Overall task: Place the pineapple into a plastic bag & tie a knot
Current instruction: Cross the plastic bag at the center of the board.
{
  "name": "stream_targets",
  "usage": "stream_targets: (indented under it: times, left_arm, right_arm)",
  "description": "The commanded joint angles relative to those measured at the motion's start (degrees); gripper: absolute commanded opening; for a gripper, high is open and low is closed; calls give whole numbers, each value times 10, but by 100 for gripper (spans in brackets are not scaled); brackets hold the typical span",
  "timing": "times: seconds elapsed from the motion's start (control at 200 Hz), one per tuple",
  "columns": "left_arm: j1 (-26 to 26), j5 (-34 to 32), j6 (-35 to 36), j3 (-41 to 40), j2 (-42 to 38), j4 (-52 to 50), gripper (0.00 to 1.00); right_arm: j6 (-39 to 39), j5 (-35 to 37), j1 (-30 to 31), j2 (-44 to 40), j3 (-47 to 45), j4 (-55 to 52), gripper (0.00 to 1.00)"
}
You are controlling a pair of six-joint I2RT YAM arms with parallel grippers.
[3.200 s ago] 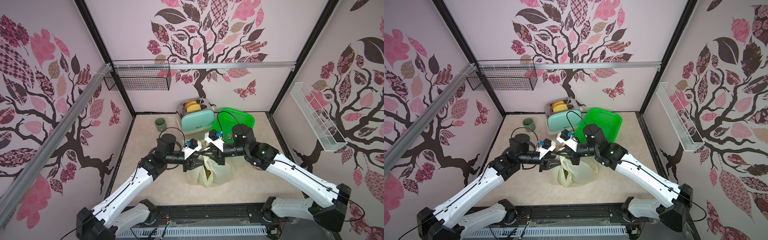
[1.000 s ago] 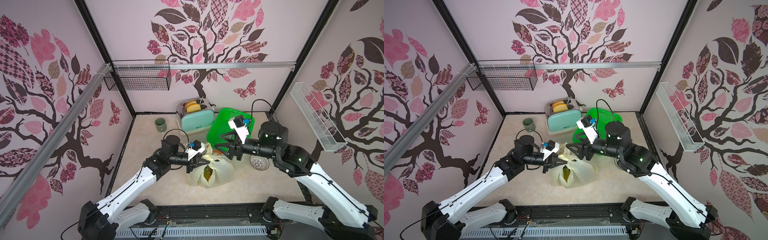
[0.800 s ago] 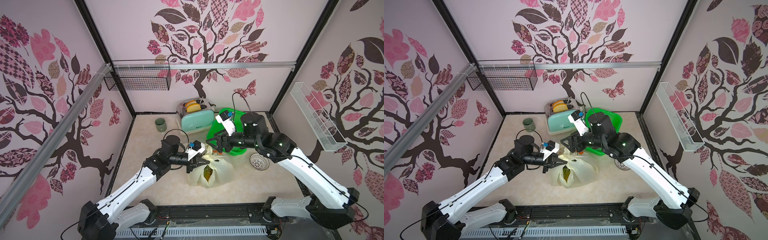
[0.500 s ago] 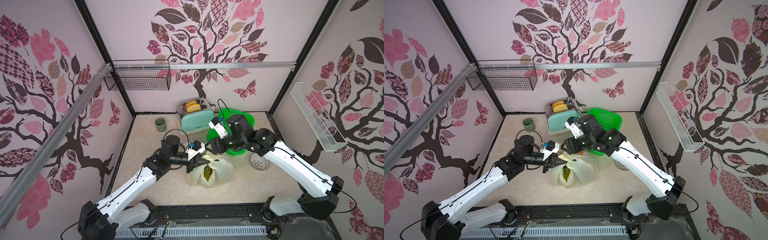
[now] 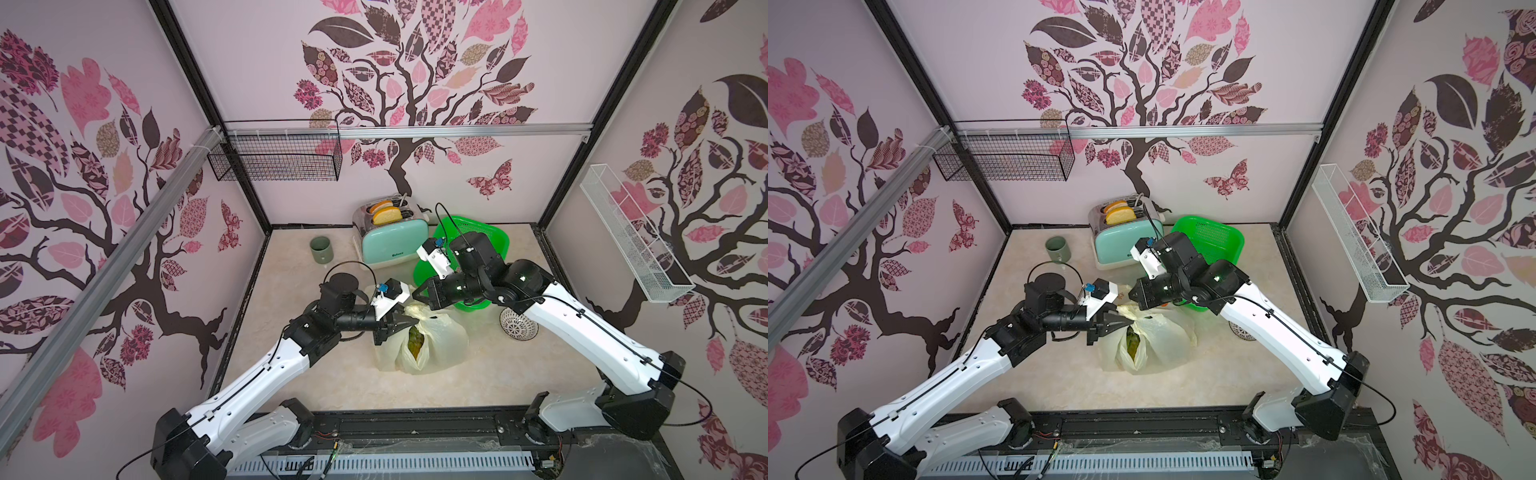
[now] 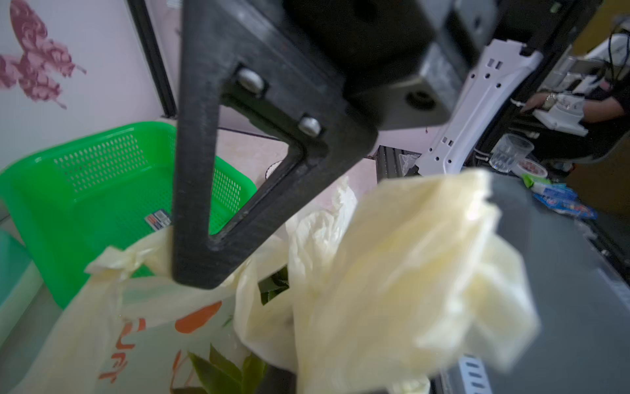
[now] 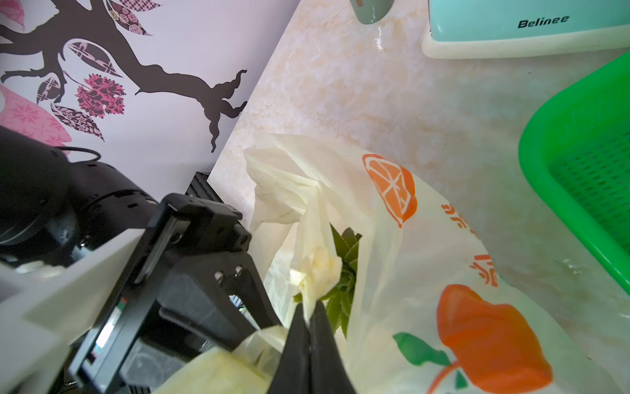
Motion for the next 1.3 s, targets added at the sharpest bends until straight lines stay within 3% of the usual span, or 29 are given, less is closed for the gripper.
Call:
stream_targets:
  times: [0.0,0.175,0.26,0.44,0.665,1.105,1.295]
  left_arm:
    - [-13,-66,-20,1,-21,-3,36]
    - [-20,-79,-34,3,-35,-1,51]
    - [-23,-58,-31,5,-44,0,73]
    - [-27,-67,-5,9,-68,-7,98]
    - [-27,-76,51,27,-97,-27,98]
    - [-27,73,76,146,-14,-92,98]
    - [-27,92,98,172,20,-127,86]
  right_arm:
    - [7,-4,1,-17,-4,12,0]
    - [9,2,1,-17,-9,10,0]
    - [8,7,0,-15,-9,7,0]
    - [9,9,1,-12,-9,5,0]
    - [7,10,1,-11,-10,2,0]
    - [5,7,1,-10,-8,0,0]
    - [4,6,1,-11,-8,-1,0]
